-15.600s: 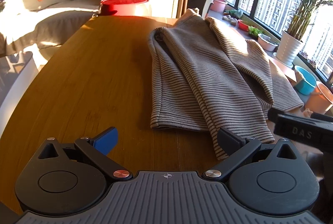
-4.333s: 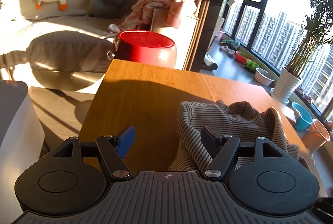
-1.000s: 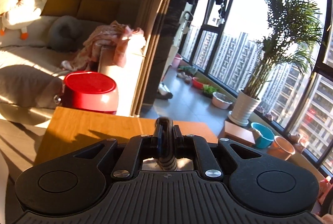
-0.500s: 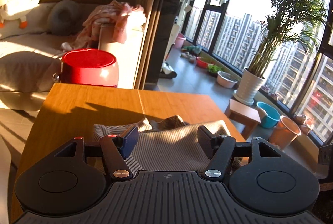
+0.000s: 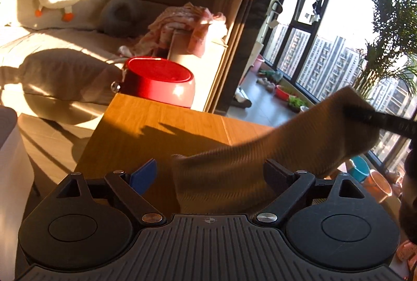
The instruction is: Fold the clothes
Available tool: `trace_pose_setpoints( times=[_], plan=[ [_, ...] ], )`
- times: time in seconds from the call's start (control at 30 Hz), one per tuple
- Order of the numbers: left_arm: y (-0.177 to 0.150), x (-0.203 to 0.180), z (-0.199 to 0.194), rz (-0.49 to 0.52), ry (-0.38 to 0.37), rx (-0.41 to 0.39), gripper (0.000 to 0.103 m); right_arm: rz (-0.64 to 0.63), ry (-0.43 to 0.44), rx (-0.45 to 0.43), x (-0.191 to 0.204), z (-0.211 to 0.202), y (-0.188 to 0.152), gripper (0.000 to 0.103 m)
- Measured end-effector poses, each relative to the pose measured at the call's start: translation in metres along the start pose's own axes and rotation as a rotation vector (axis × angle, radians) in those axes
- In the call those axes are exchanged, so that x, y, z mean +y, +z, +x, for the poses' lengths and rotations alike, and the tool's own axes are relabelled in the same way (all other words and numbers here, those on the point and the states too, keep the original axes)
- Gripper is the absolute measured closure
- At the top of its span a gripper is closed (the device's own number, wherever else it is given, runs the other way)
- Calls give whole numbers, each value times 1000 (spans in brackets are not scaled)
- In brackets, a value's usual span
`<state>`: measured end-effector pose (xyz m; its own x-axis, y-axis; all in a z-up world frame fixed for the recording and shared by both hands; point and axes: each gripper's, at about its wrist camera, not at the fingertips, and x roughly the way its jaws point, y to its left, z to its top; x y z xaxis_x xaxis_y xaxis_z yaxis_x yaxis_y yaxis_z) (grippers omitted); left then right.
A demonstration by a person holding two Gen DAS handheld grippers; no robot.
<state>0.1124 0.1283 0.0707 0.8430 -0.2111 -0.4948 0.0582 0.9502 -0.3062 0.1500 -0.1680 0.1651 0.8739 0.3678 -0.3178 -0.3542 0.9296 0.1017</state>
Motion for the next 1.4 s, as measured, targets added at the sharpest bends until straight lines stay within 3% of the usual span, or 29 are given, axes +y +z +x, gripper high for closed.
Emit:
trace_pose_setpoints(
  times=[0.1,0.37,0.43,0.47,0.6,0.73,0.77,0.83,0.9,0.97,1.0,1.07,1.17,1.27,1.33,1.4],
  plan=[
    [-4,1,7,-2,6,20,8,5,-57,-7,-25,5,2,95],
    [-18,-20,31,52,-30,92,8,207,-244,317,-103,43,-114,87],
    [-21,-28,35,73,-53,97,8,233,-268,314,-111,38,-121,78],
    [-22,-33,37,81,-67,99,8,239,-285,306,-114,35,-122,67],
    [-34,-49,47,97,-152,91,7,197,-264,240,-104,22,-114,66],
    [-48,-60,67,127,-163,118,7,230,-238,279,-102,34,-114,66],
    [-50,-59,72,144,-137,120,7,237,-244,297,-101,40,-117,66],
    [-56,-55,81,182,-72,121,14,243,-228,315,-97,47,-120,80],
    [-58,-48,84,216,19,96,24,208,-193,280,-84,45,-113,87],
    [-56,-35,86,194,71,98,24,177,-129,225,-72,41,-98,92],
    [-55,-28,87,171,82,105,24,158,-109,204,-66,40,-89,100],
    [-54,-19,85,146,96,106,23,116,-86,167,-56,40,-74,100],
    [-52,-13,77,131,97,98,17,113,-119,186,-61,46,-75,100],
    [-49,-15,65,124,74,86,14,163,-203,280,-83,54,-104,97],
    [-46,-21,59,122,43,76,13,194,-272,343,-102,55,-128,87],
    [-44,-29,57,132,12,73,12,220,-284,323,-109,45,-134,77]
  ],
)
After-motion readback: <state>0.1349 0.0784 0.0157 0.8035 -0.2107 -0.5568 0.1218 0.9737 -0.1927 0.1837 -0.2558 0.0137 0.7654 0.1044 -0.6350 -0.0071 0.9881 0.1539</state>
